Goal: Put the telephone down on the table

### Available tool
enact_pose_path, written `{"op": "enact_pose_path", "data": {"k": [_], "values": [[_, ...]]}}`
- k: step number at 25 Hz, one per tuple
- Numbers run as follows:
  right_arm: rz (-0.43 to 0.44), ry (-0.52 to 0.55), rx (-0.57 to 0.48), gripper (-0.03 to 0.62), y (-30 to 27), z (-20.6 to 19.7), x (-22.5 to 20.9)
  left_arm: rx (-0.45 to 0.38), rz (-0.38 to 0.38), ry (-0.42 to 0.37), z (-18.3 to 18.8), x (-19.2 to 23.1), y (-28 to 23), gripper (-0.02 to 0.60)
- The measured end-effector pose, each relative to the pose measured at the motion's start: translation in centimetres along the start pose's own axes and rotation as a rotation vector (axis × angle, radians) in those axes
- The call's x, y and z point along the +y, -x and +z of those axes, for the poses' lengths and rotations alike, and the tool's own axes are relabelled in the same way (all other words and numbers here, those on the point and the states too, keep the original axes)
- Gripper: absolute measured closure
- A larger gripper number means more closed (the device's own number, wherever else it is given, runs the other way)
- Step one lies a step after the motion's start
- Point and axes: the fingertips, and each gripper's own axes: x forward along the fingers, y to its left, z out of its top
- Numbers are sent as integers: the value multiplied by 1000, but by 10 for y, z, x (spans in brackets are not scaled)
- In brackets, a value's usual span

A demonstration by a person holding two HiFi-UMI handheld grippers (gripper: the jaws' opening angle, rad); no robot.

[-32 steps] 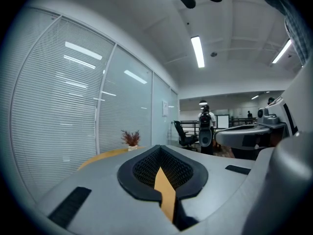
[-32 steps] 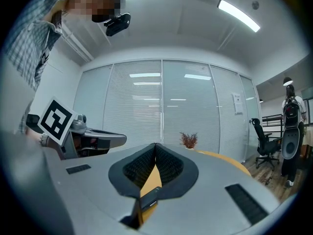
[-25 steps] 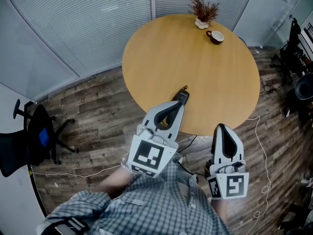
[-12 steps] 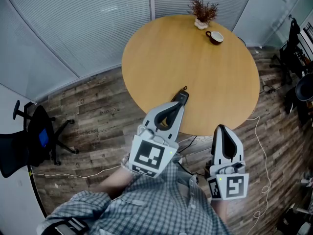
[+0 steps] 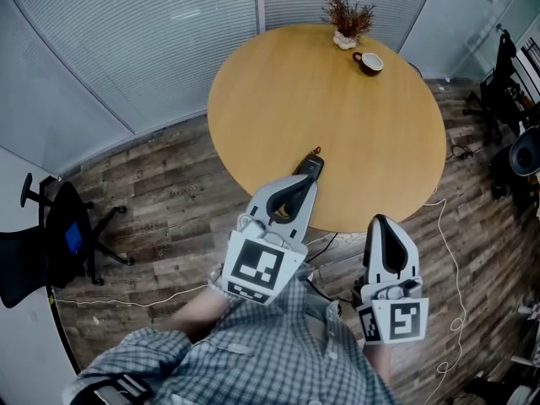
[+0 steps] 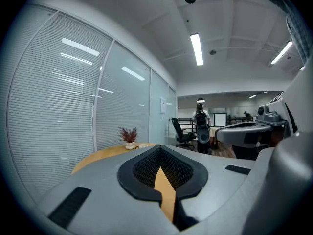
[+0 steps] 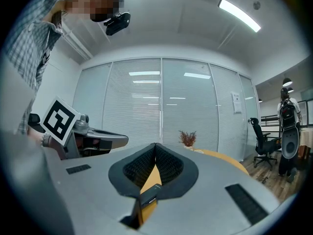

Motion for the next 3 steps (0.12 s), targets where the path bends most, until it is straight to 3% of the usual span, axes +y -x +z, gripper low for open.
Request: {"op": "enact_pose_path", "data": {"k": [3], "values": [[1, 1, 1, 585, 0, -1, 1, 8, -4, 0, -2, 0, 0, 572]]}}
